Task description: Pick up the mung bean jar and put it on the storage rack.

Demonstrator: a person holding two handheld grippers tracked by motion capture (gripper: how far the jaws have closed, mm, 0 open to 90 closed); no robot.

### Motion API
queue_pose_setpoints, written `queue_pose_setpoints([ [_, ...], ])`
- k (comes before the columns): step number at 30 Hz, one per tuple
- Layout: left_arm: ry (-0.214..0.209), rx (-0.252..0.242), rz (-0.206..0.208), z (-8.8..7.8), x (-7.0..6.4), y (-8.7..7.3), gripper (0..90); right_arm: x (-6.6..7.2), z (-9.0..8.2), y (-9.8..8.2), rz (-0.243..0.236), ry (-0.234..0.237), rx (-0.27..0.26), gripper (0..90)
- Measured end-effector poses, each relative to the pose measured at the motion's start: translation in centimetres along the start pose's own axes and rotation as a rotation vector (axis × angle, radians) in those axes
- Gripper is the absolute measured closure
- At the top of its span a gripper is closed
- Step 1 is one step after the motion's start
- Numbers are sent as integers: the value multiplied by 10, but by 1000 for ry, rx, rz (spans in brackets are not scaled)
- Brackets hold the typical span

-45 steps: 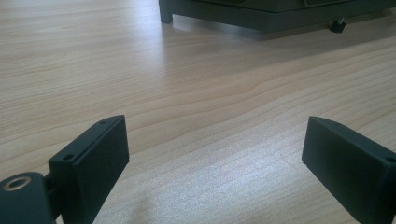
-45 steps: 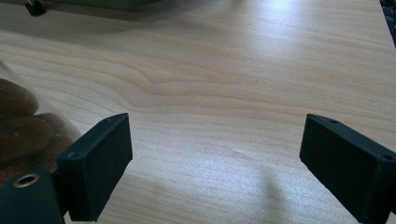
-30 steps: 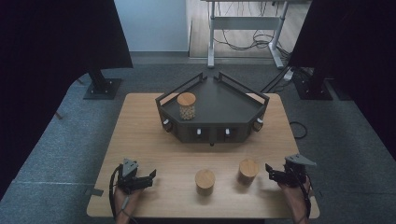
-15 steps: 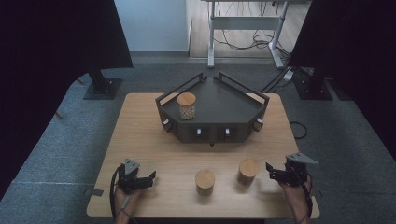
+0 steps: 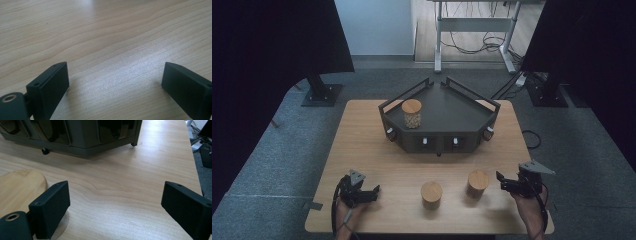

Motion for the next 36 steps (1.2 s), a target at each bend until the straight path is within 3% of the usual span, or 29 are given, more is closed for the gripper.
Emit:
queue_pose_setpoints([
  [5,-13,14,-25,1,2,0,66,6,-2,5,-14,7,-8,76],
  [21,-17,21,-20,2,1,0,39,21,-8,20,-21,26,-56,70],
  [36,-18,22,-19,2,1,0,35,42,-5,28,-53,39,-59,72],
])
Point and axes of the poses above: each handheld gripper's, and its own axes: z roughly forward along the jaws, y roughly out of its top, x roughly to its left, the point moved 3 cm from there along z, roughly forward along the jaws, and after that the axes turned 4 degrees about y, right-handed, at the moved point
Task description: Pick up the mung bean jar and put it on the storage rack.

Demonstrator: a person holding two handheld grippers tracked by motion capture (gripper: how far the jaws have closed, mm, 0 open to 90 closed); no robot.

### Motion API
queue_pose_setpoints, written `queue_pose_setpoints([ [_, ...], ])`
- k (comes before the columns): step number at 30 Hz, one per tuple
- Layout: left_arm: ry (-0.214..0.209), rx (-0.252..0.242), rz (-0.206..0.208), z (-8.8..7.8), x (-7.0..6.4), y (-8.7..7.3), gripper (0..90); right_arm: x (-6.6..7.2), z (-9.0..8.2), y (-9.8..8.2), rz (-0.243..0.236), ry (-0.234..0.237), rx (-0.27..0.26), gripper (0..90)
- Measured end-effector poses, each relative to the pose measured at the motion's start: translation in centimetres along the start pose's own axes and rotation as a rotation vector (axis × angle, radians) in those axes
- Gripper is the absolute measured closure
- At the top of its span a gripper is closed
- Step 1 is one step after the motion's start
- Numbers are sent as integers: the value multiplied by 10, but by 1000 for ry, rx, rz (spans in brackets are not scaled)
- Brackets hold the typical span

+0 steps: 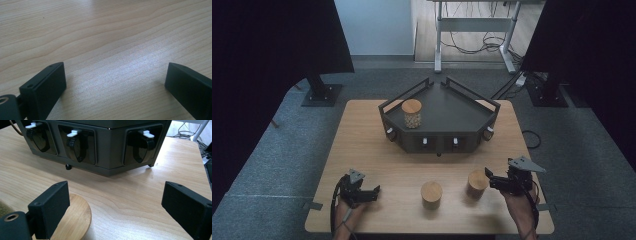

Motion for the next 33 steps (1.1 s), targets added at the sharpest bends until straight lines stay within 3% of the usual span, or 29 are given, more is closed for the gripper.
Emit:
queue_pose_setpoints([
  [11,0,0,0,0,0,0,34,9,3,2,1,6,4,70],
  [33,-1,1,1,0,0,0,32,48,11,11,-47,71,-48,62],
])
Point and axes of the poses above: each handheld gripper's, and its own axes: z roughly forward along the jaws, y roughly out of its top, x roughly to its left, the point moved 3 cm from there along z, roughly forward along the jaws, and after that the axes turned 4 degrees about y, right-handed, at the moved point
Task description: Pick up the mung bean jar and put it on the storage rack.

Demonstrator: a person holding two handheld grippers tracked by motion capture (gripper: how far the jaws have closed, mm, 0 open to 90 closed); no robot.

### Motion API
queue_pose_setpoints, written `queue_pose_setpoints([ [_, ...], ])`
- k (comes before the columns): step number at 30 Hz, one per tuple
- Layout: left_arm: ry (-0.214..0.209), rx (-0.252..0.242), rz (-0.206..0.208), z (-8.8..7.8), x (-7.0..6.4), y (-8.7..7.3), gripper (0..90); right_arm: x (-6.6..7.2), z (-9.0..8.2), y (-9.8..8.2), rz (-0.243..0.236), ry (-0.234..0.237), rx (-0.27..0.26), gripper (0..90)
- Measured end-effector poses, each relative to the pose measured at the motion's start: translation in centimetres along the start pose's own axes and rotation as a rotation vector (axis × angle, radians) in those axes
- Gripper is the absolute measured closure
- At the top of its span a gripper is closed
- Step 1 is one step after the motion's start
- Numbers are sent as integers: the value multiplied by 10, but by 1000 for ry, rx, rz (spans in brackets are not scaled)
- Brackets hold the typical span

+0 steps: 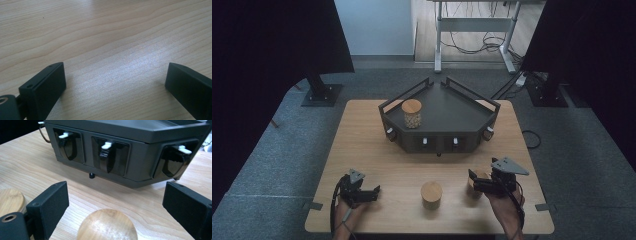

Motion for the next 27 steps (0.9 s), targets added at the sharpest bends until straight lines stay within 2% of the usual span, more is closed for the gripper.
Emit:
queue_pose_setpoints([
  [4,0,0,0,0,0,0,32,7,2,0,-18,5,-9,66],
  [27,0,0,0,0,0,0,32,40,12,-5,-44,75,-43,71],
])
Point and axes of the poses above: each handheld gripper's, and its own axes: z roughly forward along the jaws, y roughly out of its top, x roughly to its left, the point moved 3 cm from there along z, roughly forward along the jaws, and after that the axes turned 4 degrees about y, right-handed, at the moved point
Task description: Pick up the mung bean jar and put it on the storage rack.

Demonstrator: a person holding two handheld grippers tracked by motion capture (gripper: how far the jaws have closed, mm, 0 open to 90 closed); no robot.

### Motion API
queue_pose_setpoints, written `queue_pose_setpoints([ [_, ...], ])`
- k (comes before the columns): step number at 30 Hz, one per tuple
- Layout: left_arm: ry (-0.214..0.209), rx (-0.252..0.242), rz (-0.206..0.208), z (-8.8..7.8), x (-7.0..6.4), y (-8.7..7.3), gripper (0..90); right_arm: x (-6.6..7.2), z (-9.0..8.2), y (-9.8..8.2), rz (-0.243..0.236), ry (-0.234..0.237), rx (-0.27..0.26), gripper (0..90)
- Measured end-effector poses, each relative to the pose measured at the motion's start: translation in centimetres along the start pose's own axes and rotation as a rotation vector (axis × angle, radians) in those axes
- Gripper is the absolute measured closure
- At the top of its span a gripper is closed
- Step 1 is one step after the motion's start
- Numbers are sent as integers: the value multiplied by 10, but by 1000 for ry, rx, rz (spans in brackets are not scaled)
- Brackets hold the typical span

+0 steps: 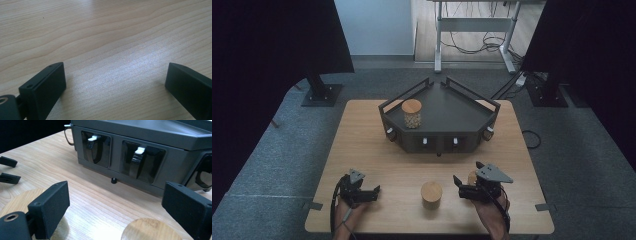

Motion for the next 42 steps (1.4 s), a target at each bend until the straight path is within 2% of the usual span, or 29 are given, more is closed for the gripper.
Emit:
queue_pose_setpoints([
  [16,0,0,0,0,0,0,32,18,7,0,-10,36,-11,73],
  [42,0,-1,2,0,0,0,32,44,22,-2,-25,93,0,74],
])
Point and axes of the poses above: each handheld gripper's, and its own axes: z roughly forward along the jaws, y roughly out of its top, x roughly to its left, the point moved 3 cm from there along z, roughly forward along the jaws, and after that the axes turned 4 degrees about y, right-handed, at the moved point
